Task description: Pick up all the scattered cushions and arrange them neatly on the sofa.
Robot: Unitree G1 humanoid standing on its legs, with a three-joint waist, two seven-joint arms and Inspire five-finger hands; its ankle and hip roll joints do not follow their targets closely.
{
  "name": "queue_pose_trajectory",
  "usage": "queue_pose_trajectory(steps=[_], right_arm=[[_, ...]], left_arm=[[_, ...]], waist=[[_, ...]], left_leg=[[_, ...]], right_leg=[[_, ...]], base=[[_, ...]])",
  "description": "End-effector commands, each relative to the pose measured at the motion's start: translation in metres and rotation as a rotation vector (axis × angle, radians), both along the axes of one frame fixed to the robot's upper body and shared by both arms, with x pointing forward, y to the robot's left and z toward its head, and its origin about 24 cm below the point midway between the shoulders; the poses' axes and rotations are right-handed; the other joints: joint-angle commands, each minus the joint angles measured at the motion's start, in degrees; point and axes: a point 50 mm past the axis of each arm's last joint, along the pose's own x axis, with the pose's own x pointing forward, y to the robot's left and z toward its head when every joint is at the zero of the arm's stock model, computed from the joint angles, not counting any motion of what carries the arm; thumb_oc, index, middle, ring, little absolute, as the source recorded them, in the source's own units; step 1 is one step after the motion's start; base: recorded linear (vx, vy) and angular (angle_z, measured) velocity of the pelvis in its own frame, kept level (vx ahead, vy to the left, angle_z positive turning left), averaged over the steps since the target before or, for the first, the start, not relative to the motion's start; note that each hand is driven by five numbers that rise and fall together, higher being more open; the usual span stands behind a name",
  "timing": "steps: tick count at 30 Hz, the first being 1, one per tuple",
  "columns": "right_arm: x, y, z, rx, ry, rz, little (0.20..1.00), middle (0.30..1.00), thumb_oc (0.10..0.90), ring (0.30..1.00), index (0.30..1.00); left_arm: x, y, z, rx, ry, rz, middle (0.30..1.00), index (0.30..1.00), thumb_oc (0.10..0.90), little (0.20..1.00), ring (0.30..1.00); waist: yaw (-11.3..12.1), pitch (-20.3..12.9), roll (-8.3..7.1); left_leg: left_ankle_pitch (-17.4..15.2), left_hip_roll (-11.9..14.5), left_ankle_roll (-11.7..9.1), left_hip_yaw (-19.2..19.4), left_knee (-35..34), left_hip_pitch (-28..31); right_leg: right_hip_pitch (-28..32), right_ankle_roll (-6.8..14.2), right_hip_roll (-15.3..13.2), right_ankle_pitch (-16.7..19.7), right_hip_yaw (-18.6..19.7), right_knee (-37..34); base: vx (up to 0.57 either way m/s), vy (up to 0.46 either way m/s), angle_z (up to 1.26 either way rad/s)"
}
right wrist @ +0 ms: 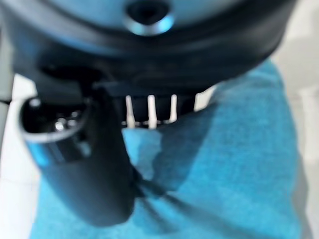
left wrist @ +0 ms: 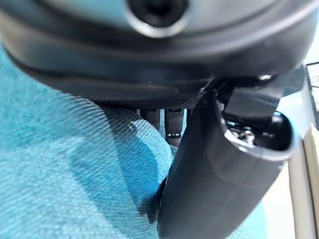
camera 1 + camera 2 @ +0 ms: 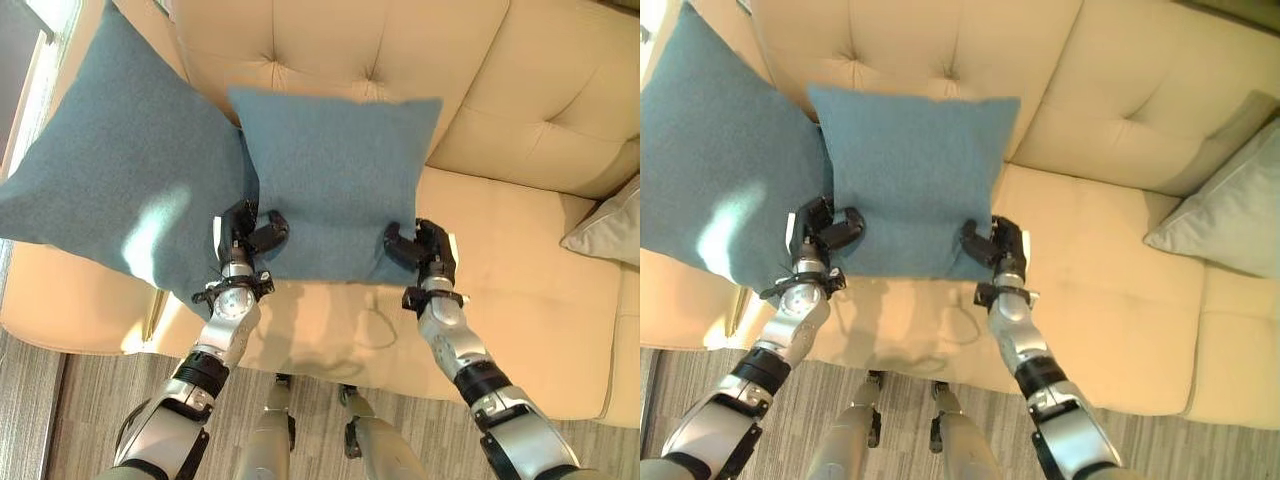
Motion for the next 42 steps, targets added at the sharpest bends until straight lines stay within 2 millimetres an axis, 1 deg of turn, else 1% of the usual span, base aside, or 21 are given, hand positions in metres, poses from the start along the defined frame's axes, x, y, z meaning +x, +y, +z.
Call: queue_pose_trajectory(steps=[1,4,11,13,14,17,18,20,21,22,23,25,28,32,34,35,36,39,40,41,42], right_arm=[[-0.005,0.033,0.044,0.061,-0.26,0.154,0.3,0.3,0.4,0.3,0.3],[-0.015,0.03,0.037,0.067,-0.256,0.144,0.3,0.3,0.4,0.3,0.3],[-0.046,0.007,0.021,0.053,-0.253,0.099,0.3,0.3,0.4,0.3,0.3],[-0.054,0.003,0.02,0.031,-0.256,0.102,0.3,0.3,0.4,0.3,0.3],[-0.061,0.0,0.02,0.01,-0.264,0.112,0.3,0.3,0.4,0.3,0.3],[-0.063,-0.002,0.019,0.004,-0.263,0.116,0.3,0.3,0.4,0.3,0.3],[-0.068,-0.003,0.019,-0.005,-0.264,0.133,0.3,0.3,0.4,0.3,0.3],[-0.071,-0.001,0.019,-0.016,-0.263,0.159,0.3,0.3,0.4,0.3,0.3],[-0.071,-0.001,0.019,-0.015,-0.264,0.159,0.3,0.3,0.4,0.3,0.3],[-0.074,0.0,0.019,-0.031,-0.263,0.183,0.3,0.3,0.4,0.3,0.3],[-0.074,0.0,0.019,-0.03,-0.263,0.183,0.3,0.3,0.4,0.3,0.3],[-0.076,0.002,0.021,-0.056,-0.267,0.221,0.3,0.3,0.4,0.3,0.3],[-0.077,0.002,0.019,-0.054,-0.259,0.225,0.3,0.3,0.4,0.3,0.3],[-0.077,0.003,0.02,-0.043,-0.261,0.228,0.3,0.3,0.4,0.3,0.3],[-0.078,0.001,0.021,-0.05,-0.263,0.224,0.3,0.3,0.4,0.3,0.3],[-0.078,0.001,0.021,-0.051,-0.263,0.223,0.3,0.3,0.4,0.3,0.3],[-0.075,0.002,0.024,-0.054,-0.274,0.228,0.3,0.3,0.4,0.3,0.3],[-0.075,0.003,0.027,-0.079,-0.283,0.243,0.3,0.3,0.4,0.3,0.3],[-0.075,0.003,0.027,-0.079,-0.283,0.243,0.3,0.3,0.4,0.3,0.3],[-0.077,0.003,0.025,-0.084,-0.276,0.248,0.3,0.3,0.4,0.3,0.3],[-0.078,0.002,0.023,-0.086,-0.266,0.25,0.3,0.3,0.4,0.3,0.3]], left_arm=[[-0.007,-0.065,0.039,-0.094,-0.222,-0.29,0.3,0.3,0.4,0.3,0.3],[-0.015,-0.064,0.033,-0.088,-0.213,-0.306,0.3,0.3,0.4,0.3,0.3],[-0.043,-0.048,0.008,-0.09,-0.169,-0.317,0.3,0.3,0.4,0.3,0.3],[-0.051,-0.045,0.004,-0.101,-0.164,-0.319,0.3,0.3,0.4,0.3,0.3],[-0.059,-0.039,-0.002,-0.113,-0.152,-0.313,0.3,0.3,0.4,0.3,0.3],[-0.062,-0.037,-0.004,-0.116,-0.149,-0.311,0.3,0.3,0.4,0.3,0.3],[-0.068,-0.032,-0.004,-0.112,-0.152,-0.307,0.3,0.3,0.4,0.3,0.3],[-0.073,-0.027,-0.007,-0.101,-0.145,-0.3,0.3,0.3,0.4,0.3,0.3],[-0.073,-0.027,-0.006,-0.1,-0.146,-0.3,0.3,0.3,0.4,0.3,0.3],[-0.079,-0.023,-0.009,-0.095,-0.139,-0.289,0.3,0.3,0.4,0.3,0.3],[-0.079,-0.023,-0.009,-0.094,-0.139,-0.289,0.3,0.3,0.4,0.3,0.3],[-0.083,-0.019,-0.011,-0.088,-0.131,-0.282,0.3,0.3,0.4,0.3,0.3],[-0.083,-0.017,-0.012,-0.072,-0.126,-0.278,0.3,0.3,0.4,0.3,0.3],[-0.081,-0.017,-0.01,-0.051,-0.134,-0.286,0.3,0.3,0.4,0.3,0.3],[-0.081,-0.021,-0.01,-0.063,-0.136,-0.301,0.3,0.3,0.4,0.3,0.3],[-0.081,-0.021,-0.01,-0.063,-0.136,-0.301,0.3,0.3,0.4,0.3,0.3],[-0.079,-0.021,-0.009,-0.061,-0.14,-0.298,0.3,0.3,0.4,0.3,0.3],[-0.077,-0.021,-0.006,-0.065,-0.151,-0.293,0.3,0.3,0.4,0.3,0.3],[-0.077,-0.021,-0.006,-0.065,-0.151,-0.293,0.3,0.3,0.4,0.3,0.3],[-0.079,-0.021,-0.009,-0.07,-0.141,-0.296,0.3,0.3,0.4,0.3,0.3],[-0.08,-0.02,-0.012,-0.076,-0.131,-0.294,0.3,0.3,0.4,0.3,0.3]], waist=[[-1.3,-3.2,-0.42],[-1.7,-4.1,-0.55],[-3.8,-7.7,-1.1],[-4.5,-8.9,-1.13],[-5.1,-10.3,-1.11],[-5.3,-10.8,-1.08],[-6.1,-11.8,-0.87],[-6.5,-12.7,-0.76],[-6.4,-12.8,-0.85],[-6.9,-13.3,-0.55],[-6.8,-13.4,-0.64],[-7.2,-13.6,-0.15],[-7.5,-13.1,-0.03],[-7.4,-13.0,-0.06],[-7.5,-12.8,0.15],[-7.6,-12.8,0.17],[-7.4,-12.7,0.39],[-6.9,-12.3,0.12],[-7.0,-12.3,0.12],[-6.5,-12.7,-0.6],[-6.1,-13.1,-0.98]], left_leg=[[-7.9,-3.8,1.4,3.9,0.0,2.5],[-8.5,-3.6,1.7,4.3,0.0,3.6],[-10.4,-3.0,3.0,6.3,0.0,7.7],[-11.1,-2.8,3.3,7.4,0.0,9.1],[-11.8,-2.5,3.7,8.7,0.0,10.7],[-12.3,-2.4,3.9,9.5,0.0,11.7],[-13.2,-2.2,4.4,11.1,0.0,13.9],[-13.7,-2.1,5.0,12.8,0.0,15.8],[-13.5,-2.1,4.9,12.9,0.0,15.6],[-14.3,-2.2,5.6,14.2,0.1,17.2],[-14.1,-2.2,5.5,14.3,0.1,17.0],[-14.5,-2.4,6.4,15.7,0.0,18.7],[-14.7,-2.0,6.4,15.9,0.0,19.6],[-14.7,-1.5,6.2,16.2,0.0,20.0],[-14.7,-1.2,5.9,15.1,0.2,20.1],[-14.7,-1.2,5.9,15.0,0.2,20.1],[-14.6,-0.5,5.4,14.7,0.2,19.9],[-14.5,0.2,4.3,13.6,0.3,20.3],[-14.5,0.2,4.3,13.5,0.3,20.4],[-14.7,0.3,3.7,13.5,0.3,21.1],[-14.5,0.7,3.2,13.4,0.2,21.4]], right_leg=[[-0.8,3.4,2.2,-4.4,4.4,0.2],[0.2,3.4,2.2,-4.6,4.4,0.2],[3.5,3.7,2.3,-5.1,5.6,0.2],[4.5,3.9,2.4,-5.1,6.8,0.2],[5.6,4.1,2.6,-5.1,8.2,0.2],[6.2,4.2,2.8,-5.1,9.3,0.2],[7.5,4.6,3.1,-5.4,11.4,0.8],[8.3,5.0,3.3,-5.4,13.7,1.3],[8.1,4.9,3.3,-5.2,13.8,1.3],[8.6,5.5,3.6,-5.5,15.6,2.5],[8.4,5.5,3.7,-5.3,15.7,2.5],[7.4,6.6,4.1,-5.9,17.0,7.8],[6.5,7.4,4.4,-7.1,16.7,11.3],[5.5,8.0,3.4,-7.1,15.7,12.3],[5.4,8.3,1.5,-6.4,17.2,11.5],[5.4,8.4,1.5,-6.4,17.2,11.4],[4.4,8.6,-0.3,-5.6,16.9,10.5],[2.9,8.4,-2.5,-4.8,13.9,9.7],[3.0,8.4,-2.5,-4.8,13.8,9.7],[4.8,8.3,-4.5,-4.6,11.4,7.1],[5.4,8.3,-4.5,-4.5,11.1,6.6]], base=[[0.01,0.0,-0.08],[0.02,0.007,-0.12],[0.04,0.031,-0.14],[0.06,0.089,-0.38],[0.07,0.088,-0.35],[0.06,0.089,-0.54],[0.07,0.126,-0.4],[0.07,0.14,-0.58],[0.05,0.158,-0.78],[0.01,0.083,-0.57],[0.03,0.184,-0.59],[-0.03,0.147,-0.56],[-0.03,0.049,-0.33],[0.0,-0.04,-0.1],[0.01,-0.087,0.04],[0.01,-0.143,0.11],[0.02,-0.17,0.12],[0.04,-0.197,0.15],[0.05,-0.229,0.3],[0.06,-0.262,0.32],[0.07,-0.354,0.34]])
